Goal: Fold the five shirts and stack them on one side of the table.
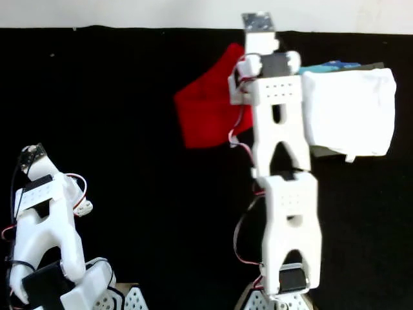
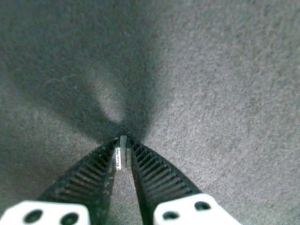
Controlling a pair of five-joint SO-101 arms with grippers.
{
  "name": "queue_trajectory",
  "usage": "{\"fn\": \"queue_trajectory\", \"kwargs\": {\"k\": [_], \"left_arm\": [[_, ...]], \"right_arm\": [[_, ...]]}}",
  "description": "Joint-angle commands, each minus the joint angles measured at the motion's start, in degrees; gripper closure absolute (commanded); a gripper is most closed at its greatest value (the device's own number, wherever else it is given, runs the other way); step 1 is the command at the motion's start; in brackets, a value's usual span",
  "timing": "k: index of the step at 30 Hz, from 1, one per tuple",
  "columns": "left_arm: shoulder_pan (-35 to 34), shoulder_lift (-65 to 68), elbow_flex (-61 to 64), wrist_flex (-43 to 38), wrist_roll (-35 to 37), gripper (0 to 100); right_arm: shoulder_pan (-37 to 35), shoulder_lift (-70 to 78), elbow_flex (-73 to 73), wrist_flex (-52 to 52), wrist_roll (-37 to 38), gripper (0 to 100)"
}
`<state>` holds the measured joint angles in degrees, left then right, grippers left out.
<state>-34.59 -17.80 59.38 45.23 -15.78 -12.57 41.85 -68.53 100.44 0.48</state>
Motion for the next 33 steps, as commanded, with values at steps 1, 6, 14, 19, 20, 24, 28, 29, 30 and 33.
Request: {"fn": "queue_trajectory", "kwargs": {"k": [1,6,14,19,20,24,28,29,30,33], "left_arm": [[-0.31,-0.13,0.22,-1.23,-0.09,99],[-0.31,-0.13,0.22,-1.32,-0.09,99],[-0.31,-0.13,0.22,-1.32,-0.09,99],[-0.31,-0.13,0.22,-1.32,-0.09,99],[-0.31,-0.13,0.22,-1.32,-0.09,99],[-0.31,-0.13,0.22,-1.32,-0.09,99],[-0.31,-0.13,0.22,-1.32,-0.09,99],[-0.31,-0.13,0.22,-1.32,-0.09,99],[-0.31,-0.13,0.22,-1.32,-0.09,99],[-0.31,-0.13,0.22,-1.32,-0.09,99]], "right_arm": [[3.30,-16.75,12.35,0.57,4.31,99.3],[9.01,-28.00,16.48,0.48,8.09,99.3],[19.47,-32.13,16.48,0.40,12.84,99.3],[26.77,-27.91,16.92,-6.46,16.26,99.3],[28.26,-25.98,16.92,-8.40,17.14,99.3],[32.31,-15.16,16.48,-15.34,22.42,99.3],[34.51,-6.73,16.40,-23.96,24.44,99.3],[34.86,-5.41,16.40,-25.54,24.53,99.3],[35.12,-4.35,16.40,-26.68,24.53,99.3],[35.74,-2.95,14.55,-28.09,24.44,99.3]]}}
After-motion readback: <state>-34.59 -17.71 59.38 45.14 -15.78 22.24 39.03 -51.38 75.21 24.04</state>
